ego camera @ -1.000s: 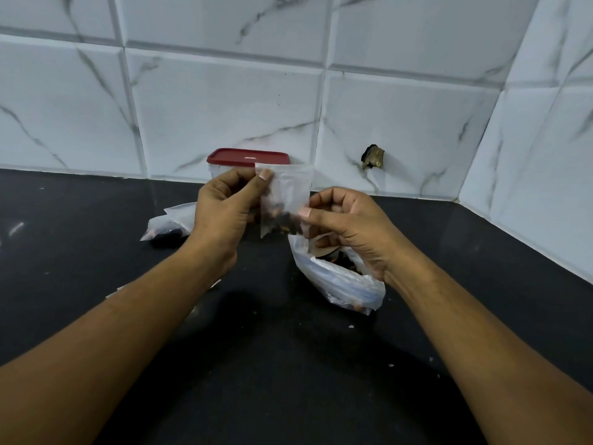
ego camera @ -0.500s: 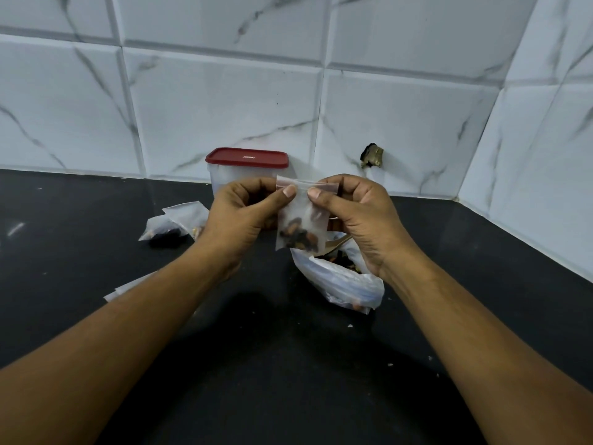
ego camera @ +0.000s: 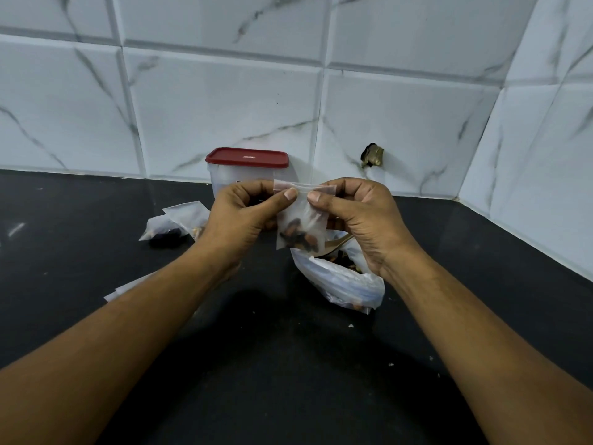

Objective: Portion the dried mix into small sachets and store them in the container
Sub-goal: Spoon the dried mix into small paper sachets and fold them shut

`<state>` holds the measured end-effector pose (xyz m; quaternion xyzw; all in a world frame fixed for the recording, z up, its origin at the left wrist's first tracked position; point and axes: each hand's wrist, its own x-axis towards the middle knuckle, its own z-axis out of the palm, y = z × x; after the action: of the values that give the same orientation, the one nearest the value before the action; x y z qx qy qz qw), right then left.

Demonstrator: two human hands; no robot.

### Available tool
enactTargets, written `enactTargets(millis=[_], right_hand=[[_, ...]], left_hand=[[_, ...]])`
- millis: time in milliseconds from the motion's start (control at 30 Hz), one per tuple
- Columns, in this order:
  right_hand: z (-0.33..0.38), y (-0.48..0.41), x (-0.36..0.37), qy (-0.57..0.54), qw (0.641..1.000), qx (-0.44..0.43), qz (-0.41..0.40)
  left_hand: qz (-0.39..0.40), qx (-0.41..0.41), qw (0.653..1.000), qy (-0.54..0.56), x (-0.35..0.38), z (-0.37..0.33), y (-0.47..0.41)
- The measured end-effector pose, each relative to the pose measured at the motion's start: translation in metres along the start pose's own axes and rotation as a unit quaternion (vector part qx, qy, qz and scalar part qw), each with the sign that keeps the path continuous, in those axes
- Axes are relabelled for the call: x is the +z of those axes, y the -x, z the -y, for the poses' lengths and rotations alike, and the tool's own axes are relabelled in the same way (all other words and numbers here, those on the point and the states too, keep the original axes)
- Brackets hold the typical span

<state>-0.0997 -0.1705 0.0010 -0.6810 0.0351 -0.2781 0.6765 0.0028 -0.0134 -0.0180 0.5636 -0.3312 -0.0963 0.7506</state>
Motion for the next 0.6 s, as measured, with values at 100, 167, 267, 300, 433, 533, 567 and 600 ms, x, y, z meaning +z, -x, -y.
enactTargets(millis=[100,167,267,300,433,533,567,600], right_hand=[[-0.0006,-0.0001,0.0000,0.010,1.000,-0.010,-0.001],[-0.0011,-0.0007,0.0002,0.012,1.000,-0.012,0.000],[-0.0018,-0.0015,0.0003,0.007,1.000,-0.007,-0.004],[-0.0018,-0.0016,-0.0001,0.008,1.000,-0.005,-0.007],[-0.0020,-0.0011,-0.0009,0.015,1.000,-0.003,-0.011],[-0.0013,-0.0007,-0.0014,0.021,1.000,-0.006,-0.011],[-0.0014,-0.0008,-0.0014,0.022,1.000,-0.007,-0.011],[-0.0015,-0.0007,-0.0012,0.023,1.000,-0.009,-0.011]], left_hand=[[-0.002,-0.002,1.000,0.014,0.0007,-0.0004,0.0001],[-0.005,-0.004,1.000,0.021,0.0009,-0.0001,-0.0001],[-0.012,-0.006,0.999,0.031,0.0007,0.0011,-0.0012],[-0.014,-0.005,0.999,0.030,0.0005,0.0016,-0.0018],[-0.010,-0.005,1.000,0.024,-0.0002,0.0020,-0.0022],[-0.005,-0.007,1.000,0.018,-0.0010,0.0018,-0.0017],[-0.005,-0.008,1.000,0.017,-0.0011,0.0016,-0.0017],[-0.005,-0.008,1.000,0.016,-0.0011,0.0013,-0.0015]])
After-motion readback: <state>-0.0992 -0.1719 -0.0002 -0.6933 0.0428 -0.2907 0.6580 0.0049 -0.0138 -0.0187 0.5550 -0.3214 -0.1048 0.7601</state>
